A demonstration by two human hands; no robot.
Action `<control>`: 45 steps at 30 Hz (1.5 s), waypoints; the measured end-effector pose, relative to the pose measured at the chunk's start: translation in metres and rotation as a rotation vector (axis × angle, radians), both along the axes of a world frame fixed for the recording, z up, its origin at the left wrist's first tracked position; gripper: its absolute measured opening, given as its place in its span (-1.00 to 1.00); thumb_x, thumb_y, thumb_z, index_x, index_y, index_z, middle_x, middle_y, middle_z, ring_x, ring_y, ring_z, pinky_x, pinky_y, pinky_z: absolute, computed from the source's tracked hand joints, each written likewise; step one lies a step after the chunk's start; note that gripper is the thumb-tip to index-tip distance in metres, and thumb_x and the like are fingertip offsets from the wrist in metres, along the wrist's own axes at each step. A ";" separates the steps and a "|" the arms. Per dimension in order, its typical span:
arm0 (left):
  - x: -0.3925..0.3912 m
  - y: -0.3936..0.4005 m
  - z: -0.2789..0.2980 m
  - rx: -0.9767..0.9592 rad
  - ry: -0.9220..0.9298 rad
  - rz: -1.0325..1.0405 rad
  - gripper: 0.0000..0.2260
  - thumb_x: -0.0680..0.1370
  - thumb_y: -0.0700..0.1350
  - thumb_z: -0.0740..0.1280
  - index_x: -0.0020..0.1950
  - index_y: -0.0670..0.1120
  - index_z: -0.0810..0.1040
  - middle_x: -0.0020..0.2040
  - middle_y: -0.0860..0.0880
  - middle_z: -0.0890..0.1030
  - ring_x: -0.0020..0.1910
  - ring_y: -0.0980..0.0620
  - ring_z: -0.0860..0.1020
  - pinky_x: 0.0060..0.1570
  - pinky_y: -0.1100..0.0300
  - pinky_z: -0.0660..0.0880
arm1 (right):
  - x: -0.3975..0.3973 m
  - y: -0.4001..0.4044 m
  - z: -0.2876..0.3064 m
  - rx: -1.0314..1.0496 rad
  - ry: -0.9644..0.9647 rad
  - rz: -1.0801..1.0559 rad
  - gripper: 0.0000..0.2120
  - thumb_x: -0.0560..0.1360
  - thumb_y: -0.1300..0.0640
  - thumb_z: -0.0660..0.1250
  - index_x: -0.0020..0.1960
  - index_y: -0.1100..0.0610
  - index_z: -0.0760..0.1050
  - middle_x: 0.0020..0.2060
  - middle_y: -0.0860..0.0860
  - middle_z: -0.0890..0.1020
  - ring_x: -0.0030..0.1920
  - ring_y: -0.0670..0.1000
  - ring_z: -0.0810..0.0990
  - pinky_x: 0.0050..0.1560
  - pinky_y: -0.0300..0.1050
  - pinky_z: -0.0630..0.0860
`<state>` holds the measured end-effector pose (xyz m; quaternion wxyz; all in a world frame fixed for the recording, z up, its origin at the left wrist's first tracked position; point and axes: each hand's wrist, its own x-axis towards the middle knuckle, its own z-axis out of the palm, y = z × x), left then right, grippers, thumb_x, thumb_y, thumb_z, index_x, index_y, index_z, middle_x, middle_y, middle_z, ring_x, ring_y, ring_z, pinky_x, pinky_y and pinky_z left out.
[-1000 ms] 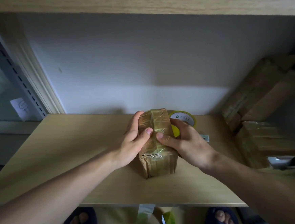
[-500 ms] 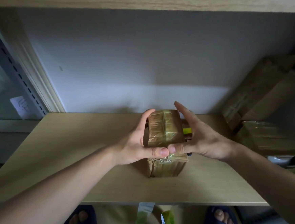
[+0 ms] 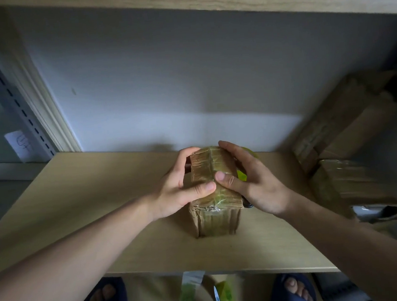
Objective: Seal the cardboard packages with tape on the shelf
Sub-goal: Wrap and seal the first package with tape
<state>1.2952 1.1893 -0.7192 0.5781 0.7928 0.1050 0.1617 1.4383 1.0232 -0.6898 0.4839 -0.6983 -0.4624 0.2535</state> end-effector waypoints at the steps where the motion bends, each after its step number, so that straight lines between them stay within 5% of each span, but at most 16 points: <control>1: 0.000 -0.001 0.000 0.007 -0.005 0.013 -0.19 0.40 0.26 0.53 0.50 0.00 0.24 0.27 -0.09 0.56 0.35 -0.11 0.50 0.31 -0.25 0.48 | 0.001 -0.001 0.002 -0.028 -0.022 0.027 -0.20 0.46 -0.15 0.48 0.61 -0.08 0.22 0.39 -0.23 0.48 0.42 -0.22 0.44 0.47 0.01 0.43; 6: 0.002 -0.004 -0.006 0.060 -0.018 0.044 -0.23 0.43 0.20 0.46 0.52 -0.02 0.22 0.27 -0.03 0.56 0.35 -0.03 0.49 0.41 -0.15 0.40 | 0.007 -0.012 0.005 -0.124 0.097 0.186 0.12 0.25 -0.07 0.68 0.62 -0.23 0.09 0.49 -0.21 0.37 0.47 -0.17 0.40 0.48 -0.06 0.42; 12: 0.006 -0.004 -0.011 0.058 -0.032 0.092 -0.34 0.43 0.25 0.41 0.44 0.06 0.28 0.08 0.20 0.61 0.17 0.09 0.56 0.28 0.01 0.49 | 0.004 -0.004 0.000 0.013 0.137 0.058 -0.09 0.25 0.02 0.67 0.50 -0.11 0.31 0.32 -0.07 0.54 0.34 -0.11 0.54 0.29 -0.09 0.57; 18: 0.007 -0.007 -0.003 -0.085 0.001 0.063 -0.38 0.48 0.14 0.38 0.49 0.05 0.25 0.23 0.06 0.58 0.24 0.18 0.55 0.27 0.23 0.49 | 0.003 0.001 -0.003 0.079 0.258 0.024 -0.31 0.46 0.13 0.57 0.48 -0.03 0.33 0.30 0.07 0.58 0.29 -0.01 0.61 0.08 -0.16 0.62; 20: 0.002 -0.001 0.001 -0.104 0.060 0.002 -0.27 0.46 0.16 0.41 0.56 0.11 0.18 0.35 0.11 0.52 0.38 0.17 0.47 0.39 0.20 0.43 | 0.005 -0.003 -0.002 0.037 0.265 0.074 -0.27 0.49 0.07 0.52 0.56 -0.05 0.25 0.38 -0.01 0.53 0.32 -0.14 0.57 0.18 -0.17 0.60; 23: -0.006 0.012 0.002 -0.088 0.123 -0.157 0.14 0.24 0.29 0.61 0.64 0.14 0.03 0.53 0.11 0.37 0.51 0.19 0.34 0.51 0.18 0.30 | 0.017 -0.012 0.000 -0.070 0.250 0.228 0.05 0.33 -0.12 0.64 0.63 -0.16 0.09 0.52 -0.17 0.38 0.46 -0.22 0.41 0.40 -0.11 0.48; 25: -0.007 0.017 0.001 -0.077 0.142 -0.213 0.25 0.17 0.30 0.66 0.66 0.15 -0.03 0.57 0.10 0.31 0.55 0.16 0.28 0.56 0.10 0.22 | 0.020 -0.015 0.000 -0.101 0.251 0.267 0.11 0.27 -0.04 0.68 0.62 -0.20 0.08 0.52 -0.20 0.36 0.50 -0.22 0.36 0.39 -0.13 0.47; 28: -0.007 0.019 0.002 -0.111 0.124 -0.227 0.17 0.21 0.24 0.67 0.64 0.13 0.05 0.56 0.08 0.36 0.56 0.11 0.30 0.58 -0.04 0.20 | 0.018 -0.010 0.000 -0.058 0.276 0.218 -0.06 0.35 0.18 0.58 0.58 -0.10 0.17 0.46 -0.15 0.45 0.47 -0.20 0.40 0.34 -0.21 0.49; 31: -0.007 0.018 0.005 -0.091 0.099 -0.217 0.01 0.31 0.19 0.63 0.62 0.08 0.15 0.52 0.03 0.41 0.54 0.04 0.34 0.56 -0.10 0.23 | 0.017 -0.009 -0.004 0.016 0.325 0.153 -0.20 0.39 0.21 0.55 0.52 -0.03 0.26 0.38 -0.01 0.54 0.38 -0.05 0.54 0.31 -0.02 0.56; 34: -0.007 0.015 0.006 -0.066 0.095 -0.176 -0.17 0.42 0.08 0.53 0.59 0.04 0.20 0.48 0.02 0.46 0.49 0.04 0.39 0.54 -0.10 0.27 | 0.012 -0.005 -0.007 0.054 0.363 0.048 -0.30 0.41 0.14 0.53 0.47 -0.02 0.30 0.35 0.04 0.56 0.32 0.03 0.60 0.23 0.16 0.62; 39: -0.009 0.013 0.007 -0.178 0.075 -0.110 -0.33 0.48 -0.14 0.46 0.53 0.03 0.27 0.39 0.04 0.55 0.42 0.06 0.48 0.46 0.04 0.40 | 0.011 -0.003 -0.007 0.071 0.344 -0.012 -0.37 0.43 -0.13 0.48 0.44 -0.08 0.37 0.28 -0.11 0.63 0.33 -0.05 0.58 0.34 0.07 0.55; 42: -0.014 0.020 0.008 -0.248 0.100 -0.151 -0.31 0.49 -0.19 0.44 0.57 0.07 0.26 0.45 0.01 0.50 0.48 -0.01 0.43 0.50 -0.02 0.34 | 0.016 -0.007 -0.010 -0.033 0.311 0.117 -0.35 0.47 -0.20 0.49 0.48 -0.08 0.38 0.35 -0.05 0.59 0.38 0.22 0.54 0.28 0.42 0.50; 43: -0.016 0.023 0.009 -0.261 0.110 -0.159 -0.30 0.49 -0.20 0.42 0.58 0.08 0.25 0.47 0.02 0.48 0.49 0.01 0.42 0.50 0.01 0.34 | 0.015 -0.006 -0.010 -0.045 0.265 0.106 -0.28 0.40 -0.27 0.53 0.47 -0.08 0.39 0.34 -0.04 0.59 0.35 0.23 0.56 0.19 0.39 0.56; 45: -0.021 0.024 0.011 -0.288 0.119 -0.158 -0.31 0.52 -0.20 0.41 0.60 0.12 0.24 0.49 0.10 0.47 0.50 0.08 0.41 0.50 0.09 0.33 | 0.012 -0.001 -0.008 -0.020 0.232 0.046 -0.17 0.24 -0.32 0.61 0.39 -0.04 0.44 0.19 -0.08 0.67 0.19 0.04 0.65 -0.03 -0.11 0.62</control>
